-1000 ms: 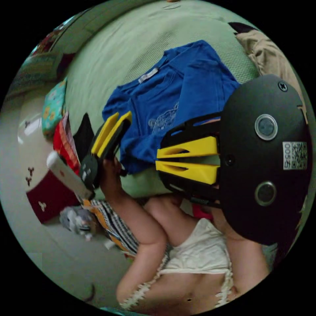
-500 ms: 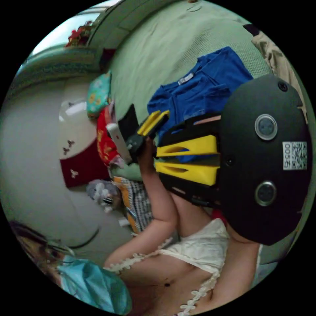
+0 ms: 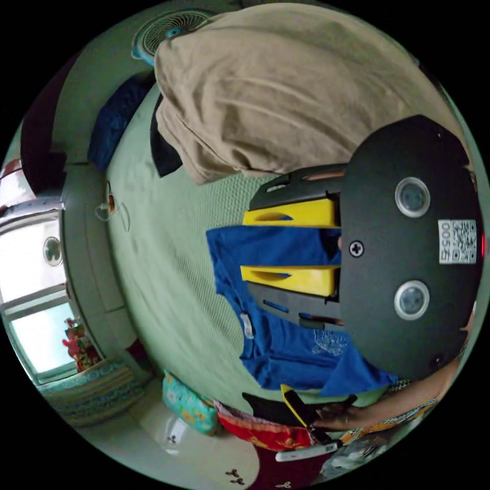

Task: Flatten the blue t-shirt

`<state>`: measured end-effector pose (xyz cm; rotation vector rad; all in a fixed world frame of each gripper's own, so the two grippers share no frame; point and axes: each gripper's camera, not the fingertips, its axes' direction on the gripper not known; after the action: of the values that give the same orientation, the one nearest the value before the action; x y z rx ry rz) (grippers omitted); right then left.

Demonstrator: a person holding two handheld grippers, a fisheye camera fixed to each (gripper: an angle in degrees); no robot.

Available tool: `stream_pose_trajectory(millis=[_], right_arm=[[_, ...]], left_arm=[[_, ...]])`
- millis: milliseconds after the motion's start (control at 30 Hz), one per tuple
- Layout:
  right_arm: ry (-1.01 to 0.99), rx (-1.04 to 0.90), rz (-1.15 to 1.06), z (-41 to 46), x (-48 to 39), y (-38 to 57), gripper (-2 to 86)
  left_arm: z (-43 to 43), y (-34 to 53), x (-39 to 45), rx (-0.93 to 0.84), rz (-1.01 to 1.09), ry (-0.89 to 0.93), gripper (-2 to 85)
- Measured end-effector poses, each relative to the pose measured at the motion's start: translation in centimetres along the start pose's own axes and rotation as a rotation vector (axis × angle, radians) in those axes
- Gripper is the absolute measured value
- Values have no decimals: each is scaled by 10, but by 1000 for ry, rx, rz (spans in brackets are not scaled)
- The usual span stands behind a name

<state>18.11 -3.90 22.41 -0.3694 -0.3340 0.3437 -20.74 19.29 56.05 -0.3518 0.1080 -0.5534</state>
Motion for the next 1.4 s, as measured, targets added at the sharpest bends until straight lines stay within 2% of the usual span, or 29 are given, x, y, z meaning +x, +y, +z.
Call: stream_pose_trajectory(millis=[233,500,633,733,800,867,967,1067,1200,1333,1400], right_arm=[[130,-144,-35,36,-8,-7,102],[131,-131,-80,35,-30,-2,3],[133,-101,-94,29,-38,3,-11],[79,16,-87,12,-46,7,-12],[46,138,-84,-3,-54,12,-12],[54,246,-82,-13,-63,17,-11],[71,385,-102,-19,-83,24,0],[117,277,-94,-5,-99,19,22],[16,147,-70,0,-101,20,90],[-104,78,-127,-15,-106,28,129],[-257,-8,-285,-18,-121,38,139]], left_arm=[[1,1,16,-29,52,-112,129],[-6,10,23,-31,90,-69,70],[-16,16,23,-3,88,-40,46],[-27,21,22,75,56,-42,42],[-38,24,21,171,35,-36,40],[-55,35,20,348,2,-23,39],[-68,45,23,441,9,-56,39],[-62,46,24,341,14,-123,49],[-69,52,17,281,-9,-149,84],[-88,65,4,265,-22,-43,122],[-93,71,3,256,0,7,121]])
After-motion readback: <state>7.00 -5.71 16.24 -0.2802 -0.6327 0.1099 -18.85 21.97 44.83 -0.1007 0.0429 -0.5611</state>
